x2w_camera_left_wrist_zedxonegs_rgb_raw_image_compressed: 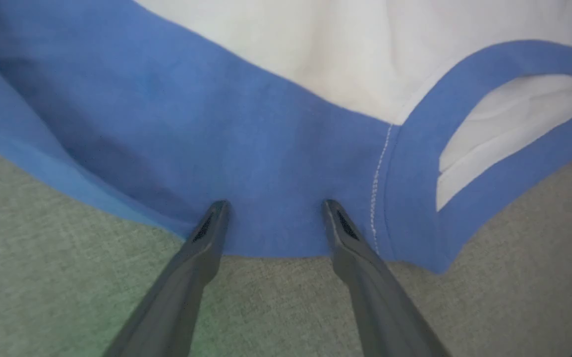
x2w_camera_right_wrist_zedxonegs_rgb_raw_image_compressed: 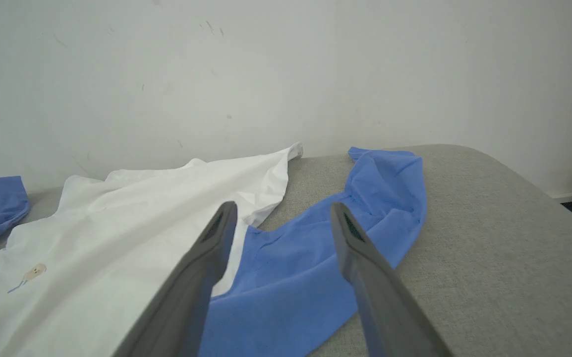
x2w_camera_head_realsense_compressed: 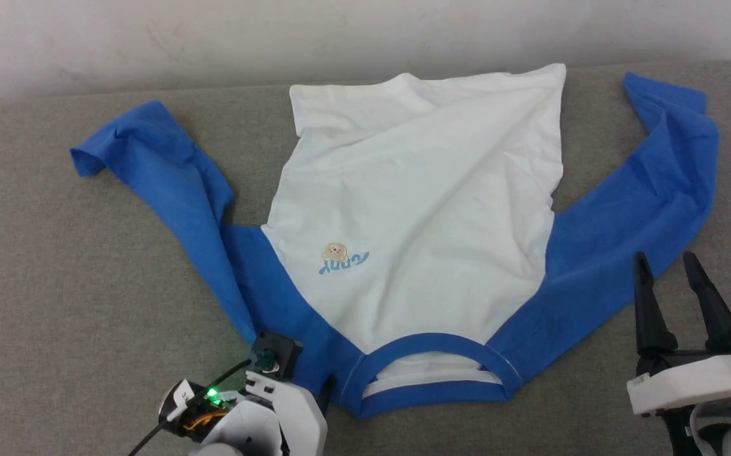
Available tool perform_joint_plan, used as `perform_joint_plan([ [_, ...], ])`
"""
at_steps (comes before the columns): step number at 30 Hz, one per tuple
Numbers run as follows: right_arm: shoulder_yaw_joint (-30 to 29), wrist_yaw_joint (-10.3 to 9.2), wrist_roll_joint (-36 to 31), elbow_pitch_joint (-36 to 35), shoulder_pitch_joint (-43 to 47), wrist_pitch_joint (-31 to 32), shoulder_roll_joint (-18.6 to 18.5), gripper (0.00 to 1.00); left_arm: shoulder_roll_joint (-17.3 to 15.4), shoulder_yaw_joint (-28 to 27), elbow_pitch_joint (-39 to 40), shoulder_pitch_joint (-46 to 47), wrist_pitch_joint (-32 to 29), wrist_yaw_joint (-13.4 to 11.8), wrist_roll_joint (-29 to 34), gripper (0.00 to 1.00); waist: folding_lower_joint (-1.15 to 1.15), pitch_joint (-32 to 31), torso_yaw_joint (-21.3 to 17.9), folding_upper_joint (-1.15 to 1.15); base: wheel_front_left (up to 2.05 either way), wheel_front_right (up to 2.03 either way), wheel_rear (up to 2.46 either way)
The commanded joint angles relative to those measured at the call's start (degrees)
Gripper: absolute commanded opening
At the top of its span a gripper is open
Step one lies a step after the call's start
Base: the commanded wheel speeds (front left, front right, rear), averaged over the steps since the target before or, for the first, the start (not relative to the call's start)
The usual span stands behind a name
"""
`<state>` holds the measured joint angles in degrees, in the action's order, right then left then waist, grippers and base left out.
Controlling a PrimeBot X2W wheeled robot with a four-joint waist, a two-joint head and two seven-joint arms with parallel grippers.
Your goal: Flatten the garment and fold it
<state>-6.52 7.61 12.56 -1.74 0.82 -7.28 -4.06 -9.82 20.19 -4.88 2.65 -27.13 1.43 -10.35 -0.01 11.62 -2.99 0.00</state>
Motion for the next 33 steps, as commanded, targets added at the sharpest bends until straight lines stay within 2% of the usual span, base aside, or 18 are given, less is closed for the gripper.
perform_joint_plan([
  [1, 0.03, -0.12, -0.41, 0.11, -1.02, -0.47, 0.18, 1.0, -0.68, 1.07, -4.2, -1.14, -2.71, -0.11, 0.7, 1.0, 0.01, 1.11, -0.54, 0.0, 0.0, 0.0, 0.0],
  [3, -0.06, -0.12, -0.66, 0.21, -1.31, -0.69, 0.22, 1.0, -1.12, 1.66, -5.78, -1.4, -4.82, 0.28, 0.67, 1.0, 0.01, 1.58, -0.67, 0.0, 0.0, 0.0, 0.0],
  [5, -0.15, -0.12, -0.85, 0.23, -1.55, -0.9, 0.25, 1.0, -1.28, 2.12, -7.17, -1.74, -6.73, 1.21, -0.26, 0.0, 0.01, 1.97, -0.73, 0.0, 0.0, 0.0, 0.0],
  [9, -0.46, -0.12, -1.35, 0.23, -2.05, -1.08, 0.22, 1.0, -1.84, 1.95, -8.57, -1.61, -7.61, 1.78, -1.34, 0.0, 0.01, 2.49, -0.7, 0.0, 0.0, 0.0, 0.0],
  [14, 0.14, -0.12, -1.36, 0.35, -1.68, 1.2, -0.69, 1.0, -1.32, 0.09, -6.47, -0.59, -2.08, 0.43, -2.04, 0.0, 0.01, 1.14, 0.22, 0.0, 0.0, 0.0, 0.0],
  [19, 5.79, -0.12, 1.96, 0.35, 0.82, 14.91, -5.41, 1.0, -0.87, -1.14, -3.04, -0.27, 4.54, -0.87, -1.9, 0.0, 0.01, -1.78, 1.79, 0.0, 0.0, 0.0, 0.0],
  [24, 12.37, -0.12, 4.67, -1.08, 1.03, 26.72, -10.77, 1.0, -0.22, -0.71, -0.05, -0.93, 8.86, -1.04, -1.83, 0.0, 0.01, -3.43, 3.4, 0.0, 0.0, 0.0, 0.0],
  [28, 15.96, -0.12, 5.98, 0.89, -1.17, 32.5, -12.41, 1.0, 0.74, 0.54, 1.56, -1.05, 10.76, -0.79, -1.75, 0.0, 0.01, -3.25, 4.75, 0.0, 0.0, 0.0, 0.0],
  [33, 18.5, -0.12, 5.07, 5.87, -4.67, 35.51, -14.11, 1.0, 1.25, 2.2, 1.63, -0.61, 11.8, -0.08, -1.41, 0.0, 0.01, -2.27, 6.24, 0.0, 0.0, 0.0, 0.0],
])
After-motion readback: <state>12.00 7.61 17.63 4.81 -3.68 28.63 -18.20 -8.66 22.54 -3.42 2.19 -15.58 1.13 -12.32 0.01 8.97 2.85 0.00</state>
